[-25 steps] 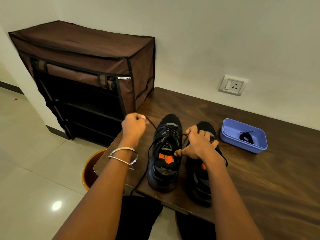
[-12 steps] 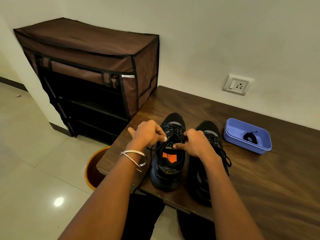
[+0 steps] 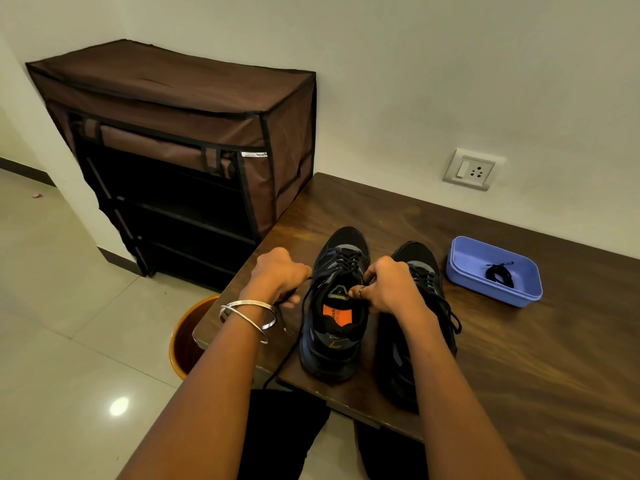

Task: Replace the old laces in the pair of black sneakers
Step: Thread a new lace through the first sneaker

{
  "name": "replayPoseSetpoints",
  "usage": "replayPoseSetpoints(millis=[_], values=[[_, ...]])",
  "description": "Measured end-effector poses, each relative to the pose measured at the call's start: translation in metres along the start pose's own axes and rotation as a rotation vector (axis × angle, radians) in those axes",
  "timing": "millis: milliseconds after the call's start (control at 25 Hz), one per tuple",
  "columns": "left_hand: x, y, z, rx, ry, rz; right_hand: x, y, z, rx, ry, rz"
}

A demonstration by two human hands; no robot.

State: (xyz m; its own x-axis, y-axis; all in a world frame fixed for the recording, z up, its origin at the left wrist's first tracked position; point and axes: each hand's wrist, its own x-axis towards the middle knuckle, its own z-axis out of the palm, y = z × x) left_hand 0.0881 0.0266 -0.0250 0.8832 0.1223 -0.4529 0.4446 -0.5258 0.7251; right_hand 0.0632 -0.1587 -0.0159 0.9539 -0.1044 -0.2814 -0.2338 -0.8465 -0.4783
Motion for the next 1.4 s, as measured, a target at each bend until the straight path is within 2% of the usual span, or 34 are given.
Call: replayPoseSetpoints(millis=[120,280,360,520,560,600,720,800,840,880,920,960,1040,1080,1160,1200,1280,1400], values=[[0.001,-0.002,0.005,-0.113,-0.081,-0.061,0.000,0.000,-0.001,0.013,-0.009,-0.004],[-0.003,-0.008,0.009,-0.111,-0.225,-0.020,-0.003,-0.004,-0.004,0.026,-0.042,0.005],[-0.005,-0.006,0.010,-0.076,-0.167,0.019,-0.004,-0.005,-0.004,0.040,-0.053,0.009],[-0.003,-0.001,0.002,0.202,0.004,0.167,-0.007,-0.007,-0.007,0.052,-0.071,0.025],[-0.003,0.000,0.000,0.200,0.040,0.192,-0.007,-0.008,-0.007,0.057,-0.076,0.031],[-0.001,0.001,-0.002,0.139,0.079,0.210,-0.008,-0.009,-0.008,0.065,-0.086,0.038],[-0.006,0.012,-0.006,-0.294,0.158,0.257,-0.012,-0.011,-0.013,0.025,-0.146,0.059],[-0.016,0.022,-0.012,-0.602,0.123,0.300,-0.013,-0.012,-0.020,-0.104,-0.127,0.022],[-0.022,0.029,-0.016,-0.775,0.052,0.300,-0.014,-0.013,-0.022,-0.083,-0.043,-0.030],[-0.027,0.036,-0.019,-0.952,-0.057,0.274,-0.014,-0.014,-0.025,0.042,0.061,-0.086],[-0.033,0.042,-0.021,-1.121,-0.186,0.242,-0.018,-0.016,-0.027,0.285,0.130,-0.129],[-0.037,0.047,-0.022,-1.265,-0.318,0.222,-0.023,-0.022,-0.028,0.559,0.129,-0.152],[-0.039,0.052,-0.022,-1.462,-0.501,0.218,-0.033,-0.034,-0.027,0.950,-0.065,-0.146],[-0.039,0.053,-0.021,-1.506,-0.526,0.222,-0.037,-0.039,-0.026,1.044,-0.178,-0.129],[-0.035,0.052,-0.020,-1.556,-0.479,0.207,-0.042,-0.040,-0.030,1.103,-0.302,-0.121],[-0.032,0.049,-0.020,-1.582,-0.428,0.192,-0.041,-0.036,-0.033,1.112,-0.305,-0.125],[-0.025,0.043,-0.023,-1.644,-0.334,0.151,-0.038,-0.024,-0.042,1.127,-0.209,-0.102],[-0.014,0.035,-0.026,-1.690,-0.218,0.066,-0.030,0.001,-0.055,1.049,0.070,-0.009]])
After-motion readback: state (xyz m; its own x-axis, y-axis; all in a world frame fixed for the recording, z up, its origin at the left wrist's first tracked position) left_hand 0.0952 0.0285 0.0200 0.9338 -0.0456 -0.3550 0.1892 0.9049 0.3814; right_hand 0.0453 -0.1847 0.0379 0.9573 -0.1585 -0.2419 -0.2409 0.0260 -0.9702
